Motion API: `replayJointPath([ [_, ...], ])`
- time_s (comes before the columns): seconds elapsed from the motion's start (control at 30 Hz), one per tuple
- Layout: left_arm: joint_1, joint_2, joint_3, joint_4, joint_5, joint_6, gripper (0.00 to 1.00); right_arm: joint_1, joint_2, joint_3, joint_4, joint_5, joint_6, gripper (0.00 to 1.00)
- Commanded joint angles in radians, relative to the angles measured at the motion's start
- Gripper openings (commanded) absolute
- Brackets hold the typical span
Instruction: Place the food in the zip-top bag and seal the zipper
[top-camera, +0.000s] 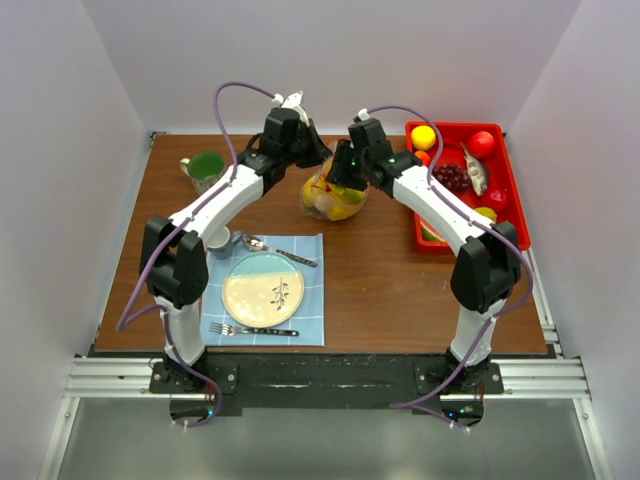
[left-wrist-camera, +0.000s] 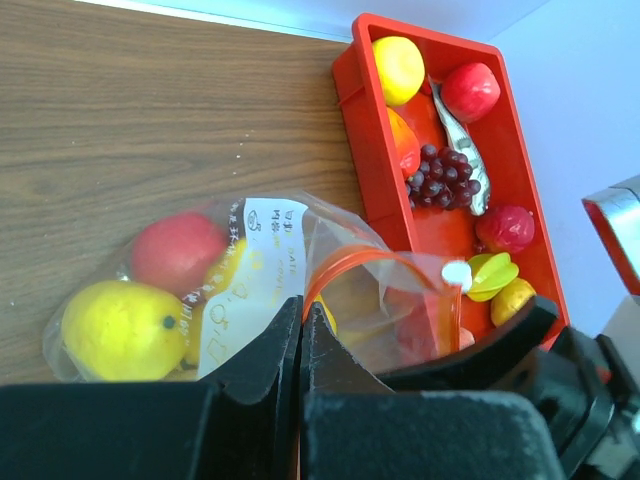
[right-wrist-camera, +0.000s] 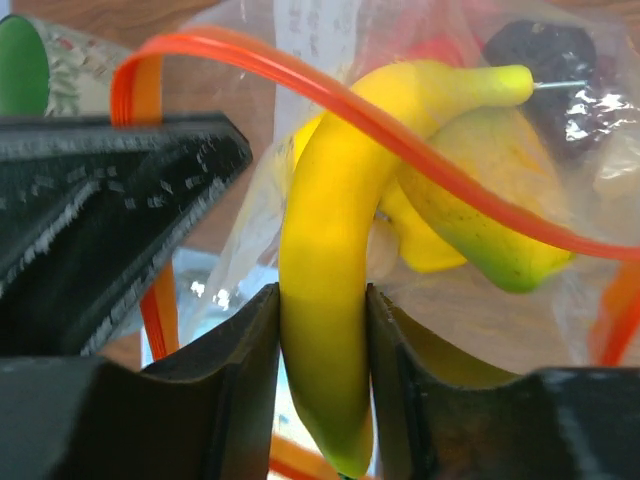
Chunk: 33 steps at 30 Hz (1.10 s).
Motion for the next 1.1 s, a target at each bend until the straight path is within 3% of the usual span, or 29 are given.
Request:
replayJointPath([
  [0.0, -0.011, -0.053, -0.008, 0.055, 0.013, -0.019, 0.0, 0.034, 0.046, 0.131, -0.051, 0.16, 0.043, 0.58],
  [0.07, -0.011, -0.056, -0.013, 0.056, 0.012, -0.021, 0.0, 0.047, 0.057, 0.154, -0.064, 0.167, 0.031, 0.7],
  [0.17, -0.011, -0.065, -0.015, 0.059, 0.001, -0.024, 0.0, 0.054, 0.042, 0.159, -0.068, 0.161, 0.017, 0.77],
  [0.37, -0.009, -0.068, -0.021, 0.065, -0.022, -0.041, 0.0, 0.054, -0.084, 0.125, -0.099, 0.16, -0.038, 0.76],
  [0.57, -0.003, -0.076, -0.044, 0.098, -0.04, -0.058, 0.0, 0.017, -0.251, 0.081, -0.182, 0.299, -0.122, 0.73],
  [0.77, -0.002, -0.077, -0.051, 0.141, -0.022, -0.067, 0.0, -0.23, -0.312, -0.036, -0.131, 0.22, -0.147, 0.72],
  [0.87, 0.0, -0.073, -0.05, 0.151, -0.014, -0.067, 0.0, -0.337, -0.264, -0.022, -0.062, 0.186, -0.181, 0.71],
  [1.0, -0.002, -0.066, -0.038, 0.153, 0.012, -0.066, 0.0, -0.425, -0.071, 0.054, 0.024, 0.132, -0.208, 0.68],
  [1.07, -0.002, -0.065, -0.038, 0.154, 0.013, -0.062, 0.0, -0.46, -0.001, 0.123, 0.06, 0.131, -0.212, 0.62],
])
